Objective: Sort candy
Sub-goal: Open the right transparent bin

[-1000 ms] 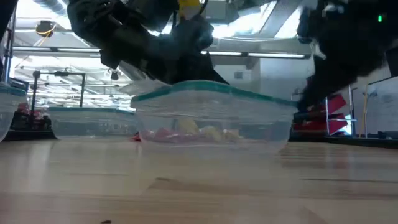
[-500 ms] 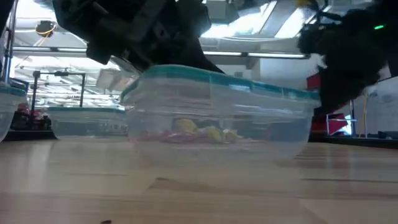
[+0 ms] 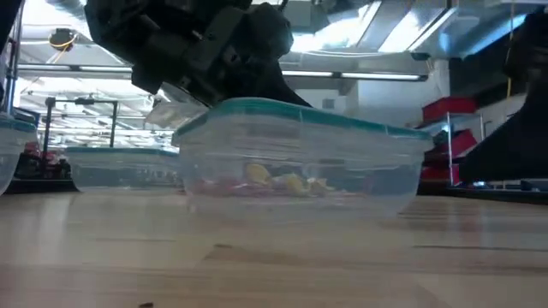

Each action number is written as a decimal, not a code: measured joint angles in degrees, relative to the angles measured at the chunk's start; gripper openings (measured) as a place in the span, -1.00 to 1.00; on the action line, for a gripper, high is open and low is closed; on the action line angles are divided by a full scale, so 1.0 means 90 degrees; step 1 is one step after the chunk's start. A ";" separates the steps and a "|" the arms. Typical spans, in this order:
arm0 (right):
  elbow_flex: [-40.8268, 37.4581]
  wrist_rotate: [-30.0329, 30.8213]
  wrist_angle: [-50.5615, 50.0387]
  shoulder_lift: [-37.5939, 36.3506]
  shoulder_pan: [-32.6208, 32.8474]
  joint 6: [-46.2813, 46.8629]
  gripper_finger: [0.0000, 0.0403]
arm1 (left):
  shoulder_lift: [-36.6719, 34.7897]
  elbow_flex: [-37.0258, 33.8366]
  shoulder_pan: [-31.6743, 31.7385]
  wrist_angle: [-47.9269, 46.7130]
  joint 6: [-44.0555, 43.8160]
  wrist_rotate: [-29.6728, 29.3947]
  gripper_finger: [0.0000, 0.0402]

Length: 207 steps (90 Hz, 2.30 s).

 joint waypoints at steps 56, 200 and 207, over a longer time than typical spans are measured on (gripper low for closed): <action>-0.0160 -0.0690 0.2545 0.0110 -0.0962 -0.3265 0.09 | -0.0034 -0.0236 0.0143 0.0083 0.0071 0.0222 -1.00; 0.0630 -0.0408 -0.2275 -0.1627 -0.2390 -0.1205 0.09 | 0.0151 -0.0413 0.0245 0.0867 -0.0124 -0.0610 -1.00; 0.0654 -0.0626 -0.2766 -0.1565 -0.2603 -0.0673 0.09 | 0.0151 -0.0413 0.0240 0.0869 -0.0127 -0.0573 -1.00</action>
